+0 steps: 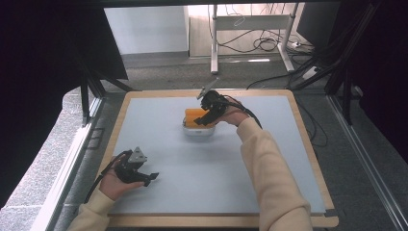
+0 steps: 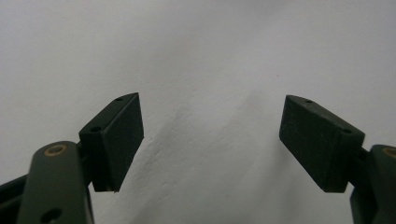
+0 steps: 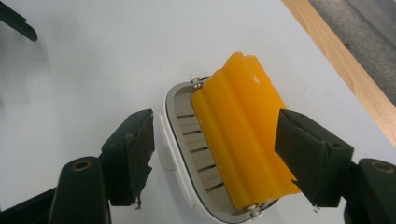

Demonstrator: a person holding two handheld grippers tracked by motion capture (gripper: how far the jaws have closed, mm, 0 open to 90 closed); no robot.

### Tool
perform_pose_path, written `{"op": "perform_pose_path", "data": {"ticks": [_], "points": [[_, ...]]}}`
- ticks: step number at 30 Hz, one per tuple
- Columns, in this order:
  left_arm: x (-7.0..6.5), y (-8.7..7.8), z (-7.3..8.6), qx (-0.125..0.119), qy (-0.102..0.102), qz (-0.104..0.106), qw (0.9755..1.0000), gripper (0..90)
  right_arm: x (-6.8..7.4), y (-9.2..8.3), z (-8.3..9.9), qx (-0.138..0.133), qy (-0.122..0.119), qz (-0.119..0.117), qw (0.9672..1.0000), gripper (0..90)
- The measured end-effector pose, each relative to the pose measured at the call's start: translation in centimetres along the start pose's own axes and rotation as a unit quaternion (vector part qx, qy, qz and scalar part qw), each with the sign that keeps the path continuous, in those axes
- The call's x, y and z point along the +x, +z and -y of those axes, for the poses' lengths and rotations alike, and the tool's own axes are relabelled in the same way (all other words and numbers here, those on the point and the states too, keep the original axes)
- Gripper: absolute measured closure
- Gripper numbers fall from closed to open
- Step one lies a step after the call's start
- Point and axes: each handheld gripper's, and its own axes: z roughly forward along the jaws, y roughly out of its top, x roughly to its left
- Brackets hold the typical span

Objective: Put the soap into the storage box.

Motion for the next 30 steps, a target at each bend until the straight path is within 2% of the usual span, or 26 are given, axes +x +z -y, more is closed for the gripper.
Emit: {"op": "perform_pose_path", "data": {"ticks": [11,18,24,25,30], "points": [[-0.2,0.0,-0.1,-0.004,-0.001,-0.002,1.0,21.9,1.8,-1.6,1.8,-0.013,0.025,0.017,0.9995,28.8],[-0.1,-0.3,-0.2,-0.011,-0.01,0.001,0.9999,22.2,3.1,-3.0,4.6,-0.023,0.056,0.033,0.9976,28.8],[0.0,-0.3,-0.2,-0.012,-0.012,-0.001,0.9998,22.2,4.3,-4.9,7.1,-0.032,0.087,0.064,0.9936,28.8],[0.0,-0.3,-0.2,-0.012,-0.012,-0.001,0.9998,22.2,4.3,-4.9,7.1,-0.032,0.087,0.064,0.9936,28.8],[0.0,-0.4,-0.2,-0.013,-0.012,0.002,0.9998,22.2,5.6,-6.8,9.3,-0.044,0.093,0.071,0.9921,28.8]]}}
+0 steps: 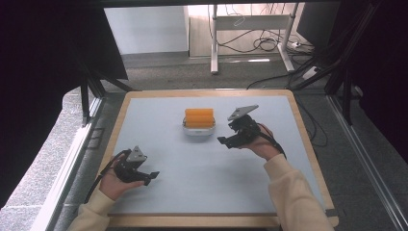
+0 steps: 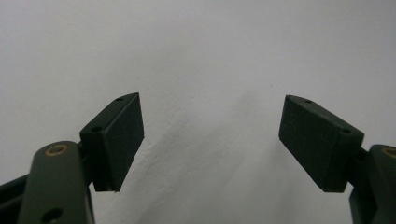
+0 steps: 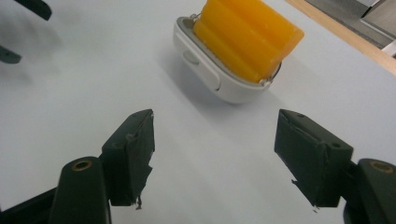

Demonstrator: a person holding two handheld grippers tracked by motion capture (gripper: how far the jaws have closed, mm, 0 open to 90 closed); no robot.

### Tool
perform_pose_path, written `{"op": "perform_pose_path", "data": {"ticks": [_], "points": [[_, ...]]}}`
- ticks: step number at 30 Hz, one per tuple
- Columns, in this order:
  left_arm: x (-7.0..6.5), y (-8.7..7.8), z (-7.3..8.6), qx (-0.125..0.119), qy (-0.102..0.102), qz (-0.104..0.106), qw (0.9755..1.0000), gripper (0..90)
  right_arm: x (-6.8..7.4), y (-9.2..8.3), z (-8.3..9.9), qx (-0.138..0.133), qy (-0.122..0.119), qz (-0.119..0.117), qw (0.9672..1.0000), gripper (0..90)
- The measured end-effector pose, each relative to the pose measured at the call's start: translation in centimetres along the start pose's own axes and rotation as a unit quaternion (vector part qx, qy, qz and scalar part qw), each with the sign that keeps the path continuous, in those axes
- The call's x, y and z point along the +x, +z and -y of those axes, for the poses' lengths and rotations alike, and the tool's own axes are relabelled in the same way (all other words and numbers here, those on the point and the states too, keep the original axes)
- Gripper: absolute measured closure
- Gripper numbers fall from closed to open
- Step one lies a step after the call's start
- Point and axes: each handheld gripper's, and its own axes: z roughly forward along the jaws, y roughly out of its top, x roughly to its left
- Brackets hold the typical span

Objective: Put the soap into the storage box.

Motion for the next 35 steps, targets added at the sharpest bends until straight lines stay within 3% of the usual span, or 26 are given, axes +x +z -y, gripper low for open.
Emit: {"op": "perform_pose_path", "data": {"ticks": [7,11,19,25,35], "points": [[0.0,0.1,0.0,0.003,0.001,-0.002,1.0,22.0,1.1,-1.7,2.6,-0.011,0.007,0.011,0.9999,27.5],[-0.1,0.1,0.0,0.002,0.0,-0.002,1.0,22.0,1.8,-2.6,5.1,-0.011,0.022,0.02,0.9995,27.2],[-0.1,0.1,0.0,0.001,-0.002,0.0,1.0,22.0,2.4,-2.6,8.0,-0.009,0.044,0.031,0.9985,26.1],[-0.1,0.1,0.0,0.001,-0.001,-0.001,1.0,22.1,2.4,-1.9,8.5,-0.01,0.046,0.032,0.9984,25.7],[-0.2,-0.1,-0.4,-0.003,0.001,-0.008,1.0,22.0,3.0,-1.9,8.9,-0.036,0.051,0.03,0.9976,23.0]]}}
